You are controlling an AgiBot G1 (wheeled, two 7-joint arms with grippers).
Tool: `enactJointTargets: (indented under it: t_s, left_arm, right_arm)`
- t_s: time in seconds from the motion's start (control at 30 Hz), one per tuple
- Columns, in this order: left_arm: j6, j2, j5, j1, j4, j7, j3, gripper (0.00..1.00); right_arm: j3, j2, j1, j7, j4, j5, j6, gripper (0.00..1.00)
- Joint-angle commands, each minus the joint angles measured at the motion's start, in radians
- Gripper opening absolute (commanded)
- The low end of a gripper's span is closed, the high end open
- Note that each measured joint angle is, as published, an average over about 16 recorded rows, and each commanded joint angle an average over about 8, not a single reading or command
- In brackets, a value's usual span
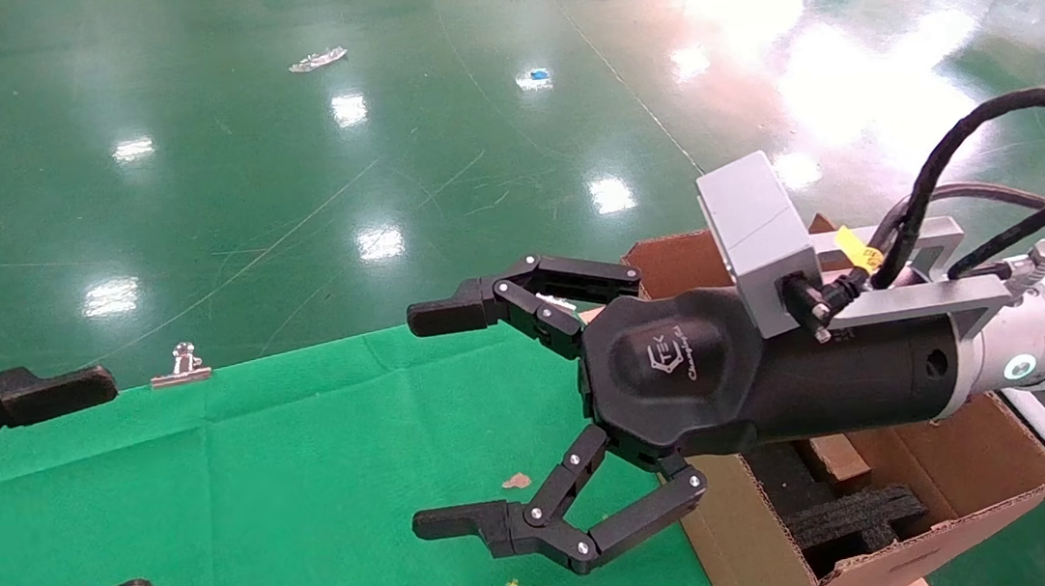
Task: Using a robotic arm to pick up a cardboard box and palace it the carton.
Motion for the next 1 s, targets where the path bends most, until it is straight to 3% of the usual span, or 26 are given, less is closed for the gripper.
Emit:
enactJointTargets:
  t_s: [0.03, 1.0]
  left_arm:
    - [0.000, 0.000, 0.000, 0.000, 0.000, 0.000, 0.000, 1.00]
    - [0.000, 0.000, 0.000, 0.000, 0.000, 0.000, 0.000, 1.00]
  right_arm:
    - [-0.002, 0.000, 0.002, 0.000, -0.002, -0.001, 0.001, 1.00]
    - [-0.012, -0.001, 0.011, 0.002, -0.012, -0.004, 0.004, 1.00]
